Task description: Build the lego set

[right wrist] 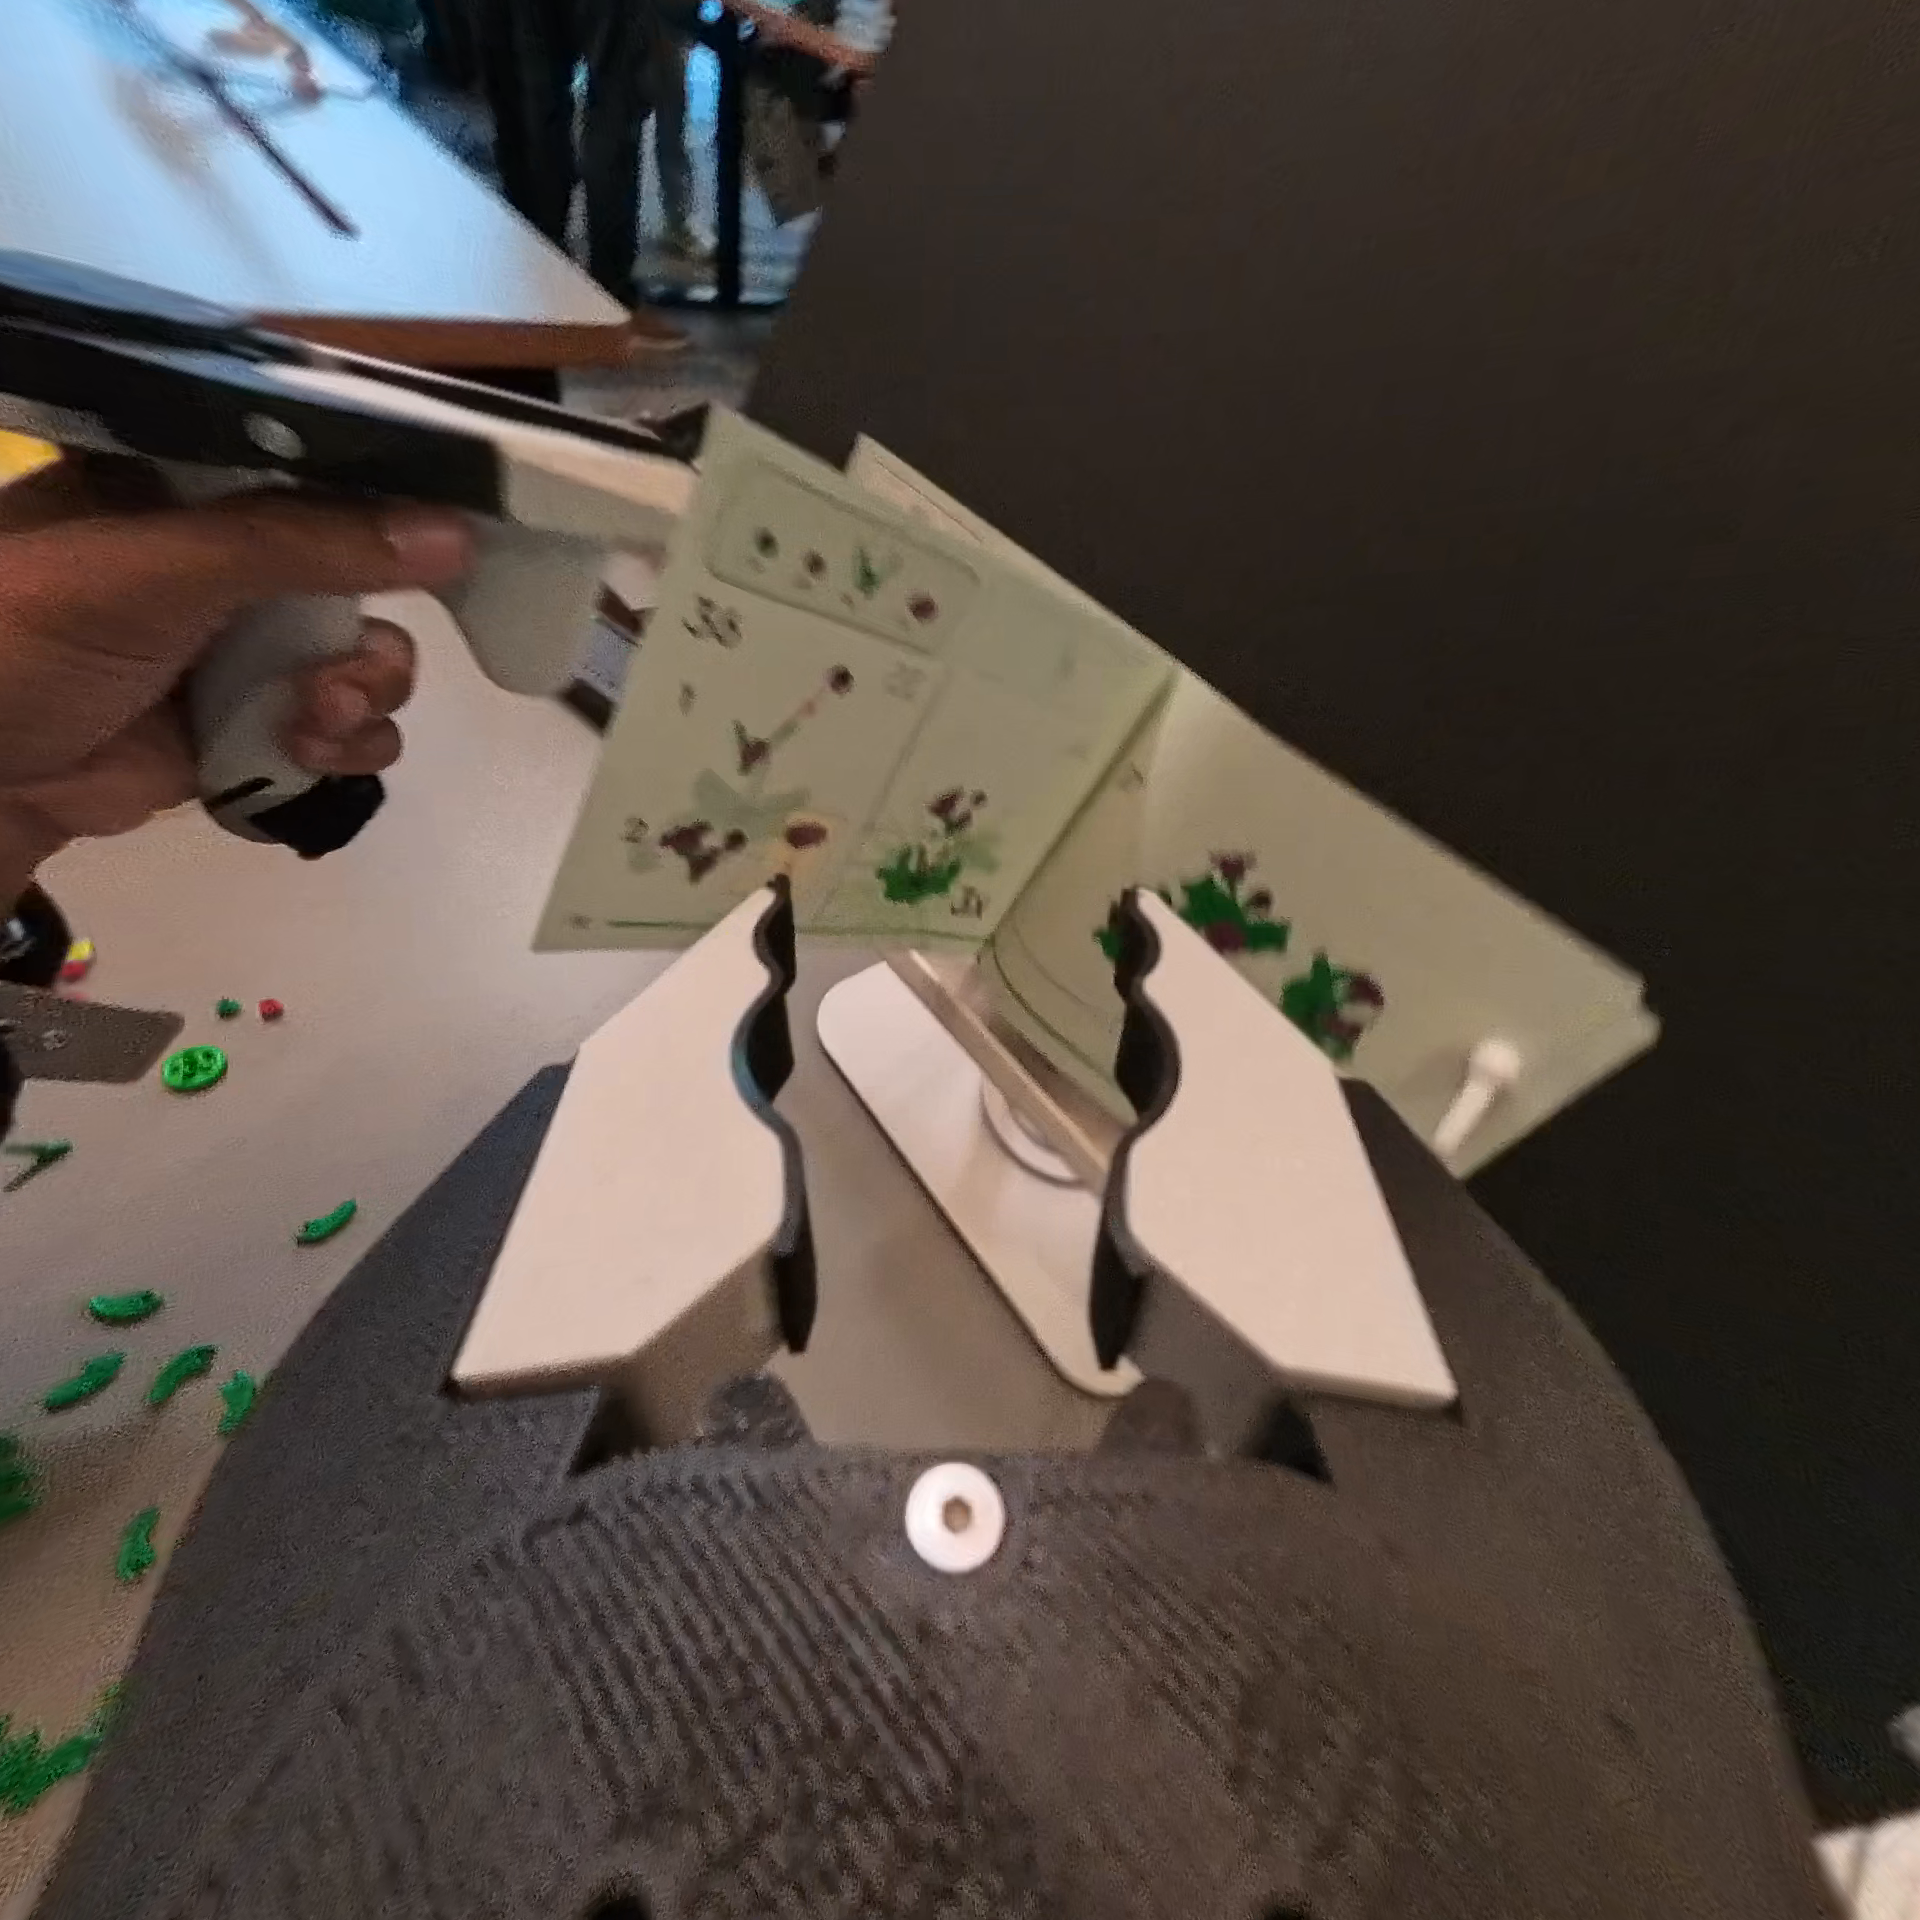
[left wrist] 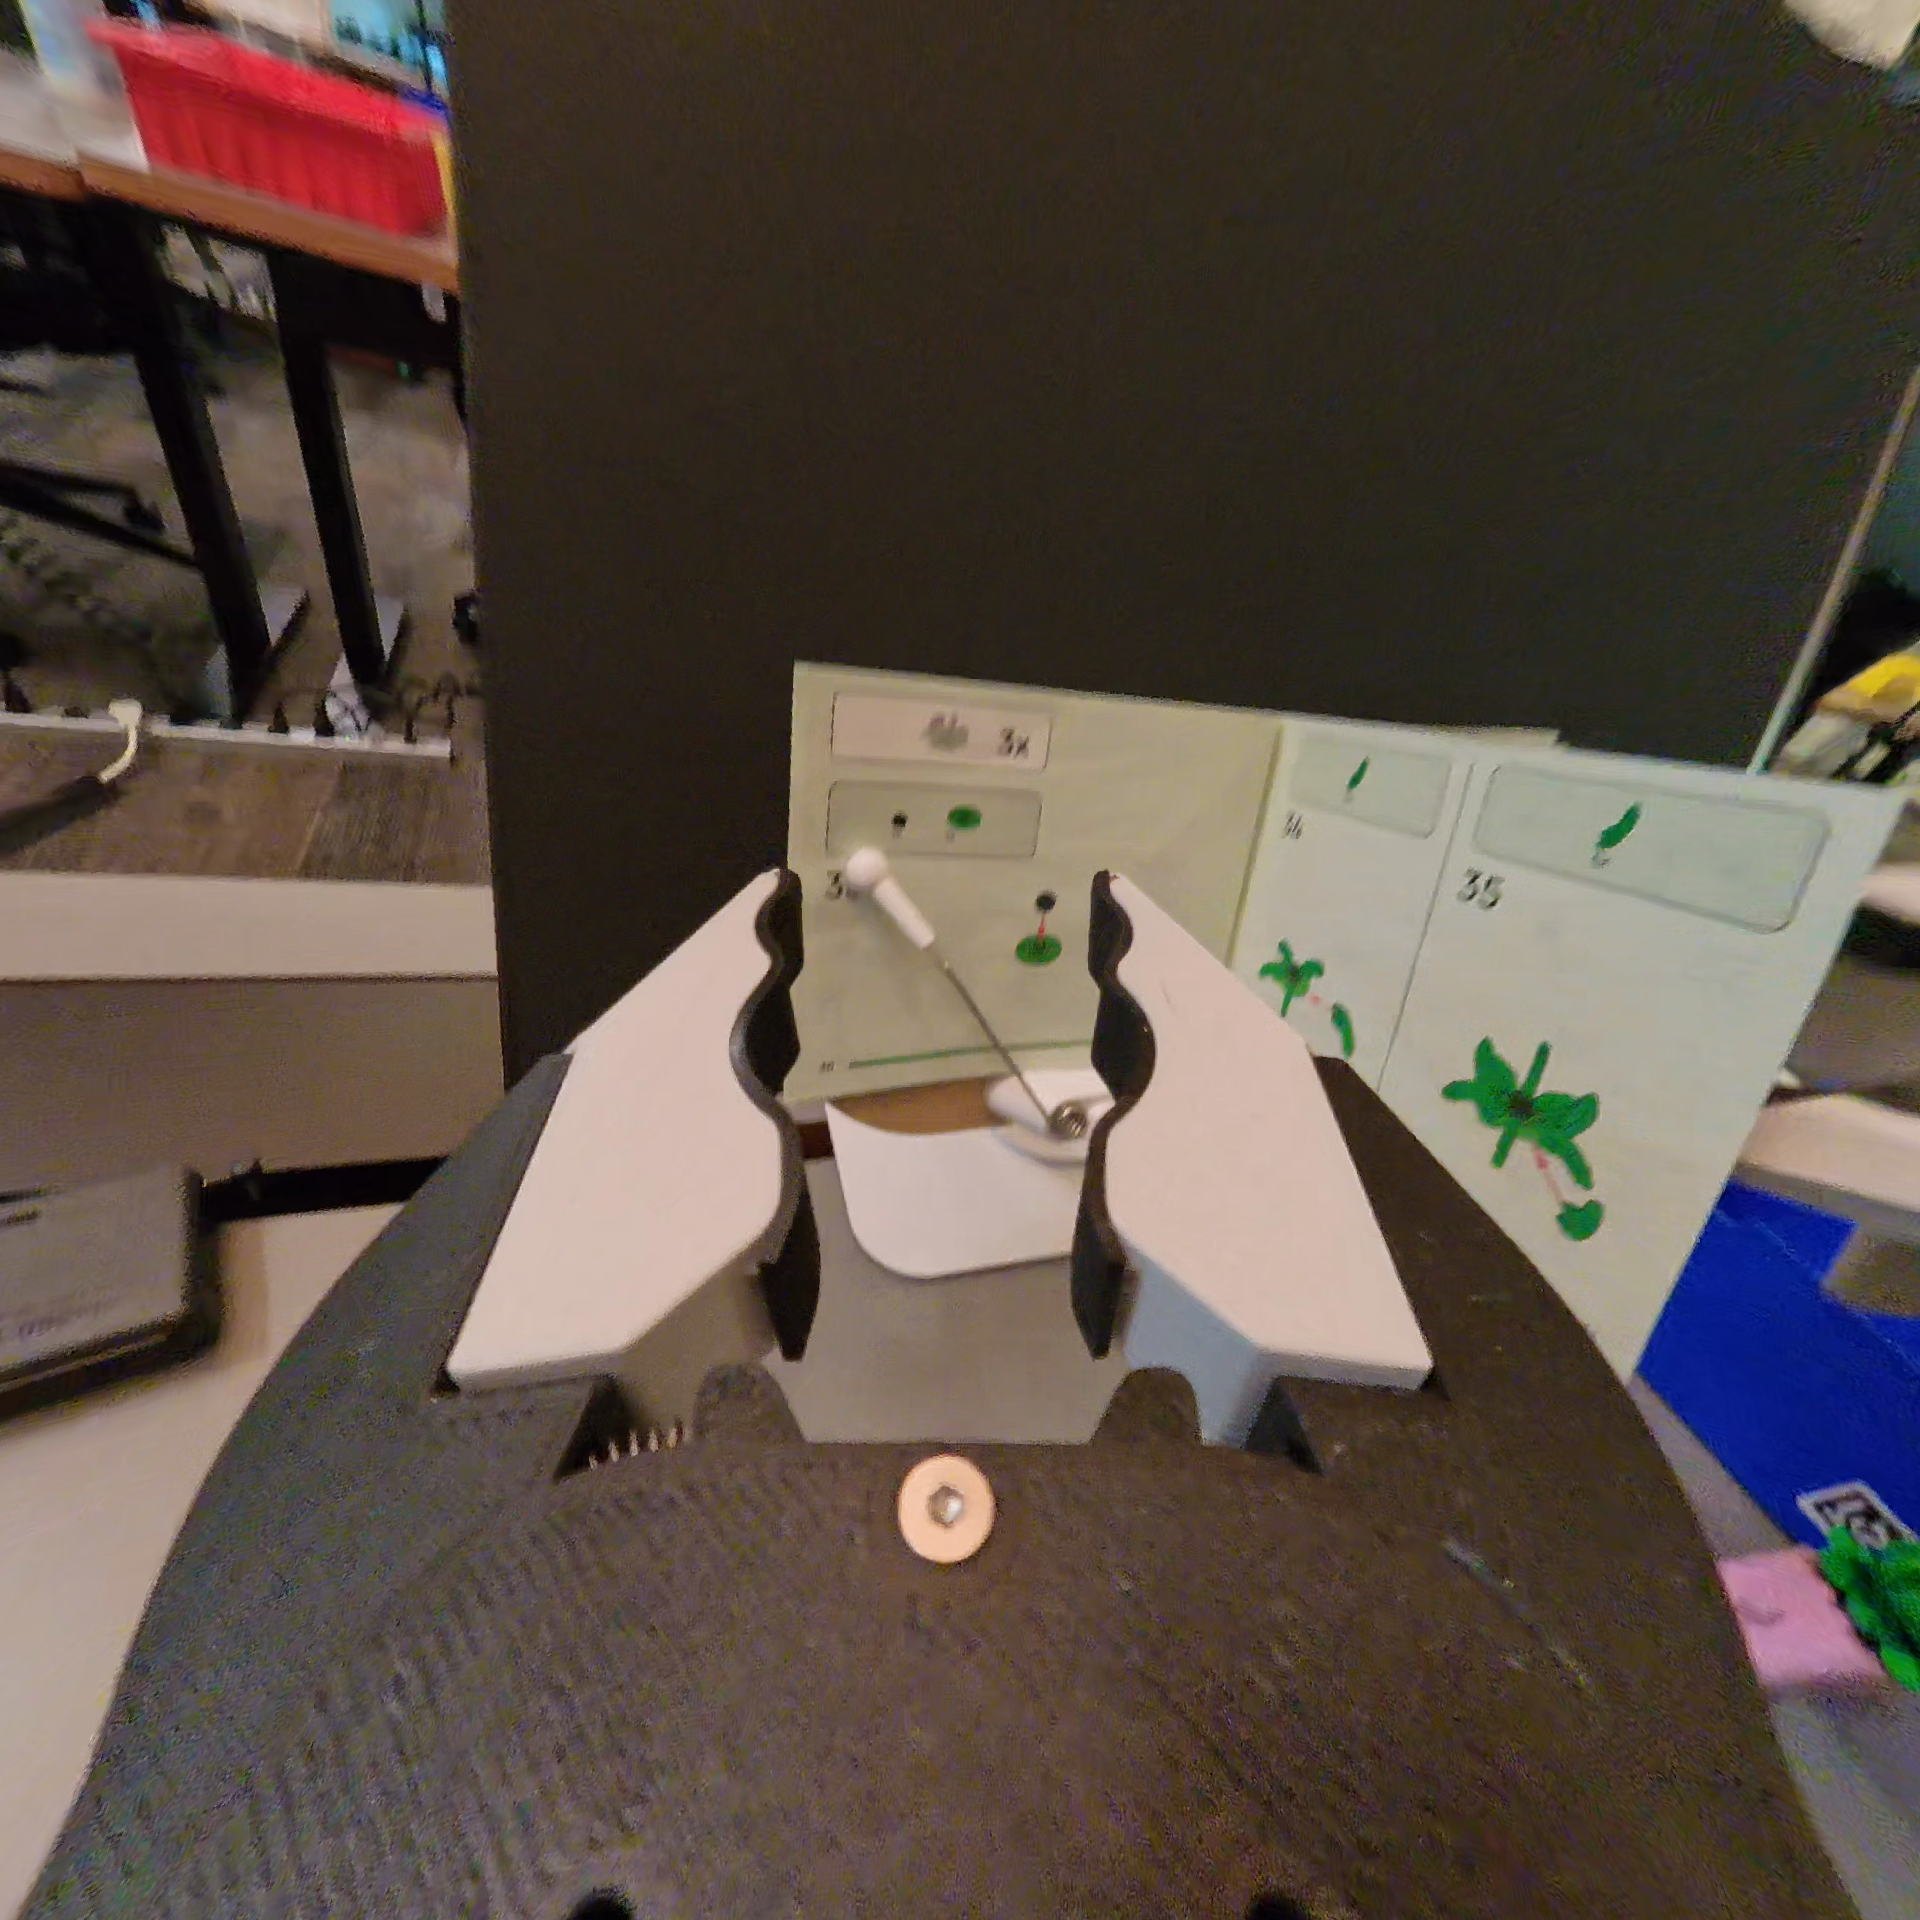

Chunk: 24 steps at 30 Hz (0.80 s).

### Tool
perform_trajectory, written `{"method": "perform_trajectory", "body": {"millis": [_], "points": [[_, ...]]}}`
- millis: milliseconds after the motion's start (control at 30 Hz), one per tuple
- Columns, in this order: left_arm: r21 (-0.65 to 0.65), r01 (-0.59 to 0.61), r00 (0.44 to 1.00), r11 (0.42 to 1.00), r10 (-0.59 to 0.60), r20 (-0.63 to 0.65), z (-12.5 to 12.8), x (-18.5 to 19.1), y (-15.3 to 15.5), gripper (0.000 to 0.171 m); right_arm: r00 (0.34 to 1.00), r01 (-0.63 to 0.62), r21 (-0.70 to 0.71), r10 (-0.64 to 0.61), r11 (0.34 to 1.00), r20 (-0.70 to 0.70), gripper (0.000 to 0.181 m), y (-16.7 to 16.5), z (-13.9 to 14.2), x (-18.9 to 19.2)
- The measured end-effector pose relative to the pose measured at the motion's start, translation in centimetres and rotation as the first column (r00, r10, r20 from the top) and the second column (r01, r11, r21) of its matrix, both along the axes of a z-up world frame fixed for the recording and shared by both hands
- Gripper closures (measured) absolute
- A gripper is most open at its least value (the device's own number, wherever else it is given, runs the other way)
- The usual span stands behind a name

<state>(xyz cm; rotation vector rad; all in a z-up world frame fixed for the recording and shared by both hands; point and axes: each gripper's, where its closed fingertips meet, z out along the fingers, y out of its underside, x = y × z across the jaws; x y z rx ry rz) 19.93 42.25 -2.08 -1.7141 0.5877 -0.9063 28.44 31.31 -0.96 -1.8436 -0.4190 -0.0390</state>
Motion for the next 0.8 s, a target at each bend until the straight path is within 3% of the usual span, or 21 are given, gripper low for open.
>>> {"method": "perform_trajectory", "body": {"millis": [133,200,267,333,367,433,500,533,667,800], "points": [[-0.080,0.060,0.992,0.995,-0.069,-0.110,-2.8,1.1,-0.5,0.118,0.971,-0.141,-0.062,0.150,0.988,0.188,0.104,2.4,3.3,-2.8],[-0.095,0.101,0.990,0.990,-0.109,-0.086,-3.0,2.0,-0.9,0.120,0.909,-0.260,-0.124,0.286,0.958,0.303,0.102,4.1,4.2,-4.7],[-0.109,0.145,0.987,0.983,-0.152,-0.057,-2.9,2.9,-1.4,0.123,0.806,-0.346,-0.251,0.423,0.904,0.415,0.101,5.7,3.3,-5.8],[-0.105,0.139,0.987,0.985,-0.146,-0.065,-3.2,3.2,-1.3,0.123,0.721,-0.326,-0.463,0.534,0.824,0.442,0.113,6.8,0.7,-5.0],[-0.098,0.118,0.989,0.988,-0.126,-0.083,-3.4,3.2,-1.0,0.126,0.710,-0.295,-0.568,0.574,0.768,0.408,0.120,6.8,-0.6,-4.4],[-0.084,0.070,0.989,0.994,-0.080,-0.121,-4.1,2.9,-0.2,0.131,0.737,-0.270,-0.671,0.597,0.690,0.318,0.141,6.8,-1.7,-3.8],[-0.084,0.073,0.990,0.994,-0.082,-0.110,-4.3,2.9,0.0,0.140,0.768,-0.292,-0.674,0.587,0.678,0.257,0.176,7.0,-1.5,-3.6],[-0.094,0.088,0.991,0.992,-0.097,-0.090,-4.4,3.1,0.0,0.145,0.781,-0.306,-0.651,0.574,0.695,0.246,0.181,7.1,-1.1,-3.5],[-0.112,0.116,0.992,0.987,-0.120,-0.036,-4.7,3.4,0.2,0.164,0.863,-0.295,-0.507,0.453,0.810,0.222,0.181,8.1,0.6,-2.1],[-0.122,0.145,0.988,0.982,-0.149,-0.030,-4.7,3.4,0.0,0.165,0.927,-0.236,-0.402,0.329,0.885,0.179,0.181,8.6,1.3,-0.5]]}}
